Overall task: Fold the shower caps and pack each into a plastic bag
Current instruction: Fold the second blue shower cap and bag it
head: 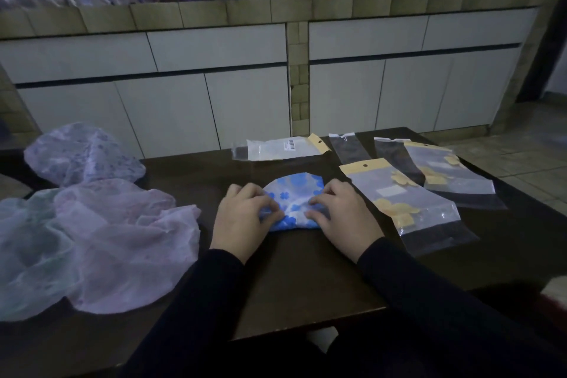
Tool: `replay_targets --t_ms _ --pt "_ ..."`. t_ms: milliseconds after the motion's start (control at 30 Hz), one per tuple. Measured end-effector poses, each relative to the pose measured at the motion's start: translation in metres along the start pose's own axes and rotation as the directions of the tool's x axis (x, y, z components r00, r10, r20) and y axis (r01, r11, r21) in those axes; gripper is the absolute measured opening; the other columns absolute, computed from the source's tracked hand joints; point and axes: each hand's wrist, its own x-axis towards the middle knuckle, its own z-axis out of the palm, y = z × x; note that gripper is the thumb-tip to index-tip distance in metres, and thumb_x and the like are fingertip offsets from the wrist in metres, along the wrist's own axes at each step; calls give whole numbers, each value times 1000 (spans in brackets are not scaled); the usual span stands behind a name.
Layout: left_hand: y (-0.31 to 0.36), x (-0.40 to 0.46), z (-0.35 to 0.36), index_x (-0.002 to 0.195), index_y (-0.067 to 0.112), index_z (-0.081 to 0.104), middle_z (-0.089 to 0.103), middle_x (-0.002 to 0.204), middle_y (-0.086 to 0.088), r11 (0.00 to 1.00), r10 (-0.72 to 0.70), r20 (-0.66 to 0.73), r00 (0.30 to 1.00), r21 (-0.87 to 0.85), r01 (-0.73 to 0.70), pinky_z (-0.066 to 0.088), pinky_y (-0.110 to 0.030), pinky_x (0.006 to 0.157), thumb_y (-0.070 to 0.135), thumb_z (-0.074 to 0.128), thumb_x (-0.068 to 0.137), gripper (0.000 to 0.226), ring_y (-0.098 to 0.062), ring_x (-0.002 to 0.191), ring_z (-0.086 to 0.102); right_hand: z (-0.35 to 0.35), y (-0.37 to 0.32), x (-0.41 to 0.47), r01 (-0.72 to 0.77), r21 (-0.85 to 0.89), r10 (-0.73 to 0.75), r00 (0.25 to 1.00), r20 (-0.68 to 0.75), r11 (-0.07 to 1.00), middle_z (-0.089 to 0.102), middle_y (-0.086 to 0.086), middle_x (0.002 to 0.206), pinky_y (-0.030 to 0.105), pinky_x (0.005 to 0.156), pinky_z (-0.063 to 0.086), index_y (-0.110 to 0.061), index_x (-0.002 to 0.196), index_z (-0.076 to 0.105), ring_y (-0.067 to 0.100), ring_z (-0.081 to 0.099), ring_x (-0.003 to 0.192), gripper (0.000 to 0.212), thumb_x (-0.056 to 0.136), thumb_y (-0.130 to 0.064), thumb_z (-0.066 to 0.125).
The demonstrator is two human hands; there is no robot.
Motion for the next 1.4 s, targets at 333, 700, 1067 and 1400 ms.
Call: replay_targets --t_ms 333,700,1067,1400 --pt "-4 -4 4 101 29 74 65 101 14 975 -75 159 985 -195 105 44 -25 93 52 72 74 35 -2 98 54 4 1 -2 93 -92 -77 983 165 991 58 0 110 27 90 45 -19 117 63 13 54 100 26 100 -24 43" --pt "-1 -3 3 94 29 76 65 89 10 986 -61 128 990 -145 80 48 -33 83 45 63 86 22 -9 87 57 2 6 -2 53 -26 -48 988 144 998 60 -2 98 27 86 45 -18 106 69 11 52 93 31 97 -38 47" --pt "8 15 -1 101 33 60 62 95 10 969 -221 186 957 -65 236 44 -27 71 49 52 92 20 -10 86 56 2 11 19 -15 -68 26 985 172 998 63 2 92 30 83 46 -19 96 66 13 52 87 34 99 -41 40" --pt "3 33 3 92 34 54 58 103 10 962 -246 257 934 -52 268 40 -25 70 50 56 90 16 -8 90 53 8 18 37 -66 -59 77 976 204 996 61 2 94 30 82 47 -19 96 65 13 52 88 33 97 -44 43"
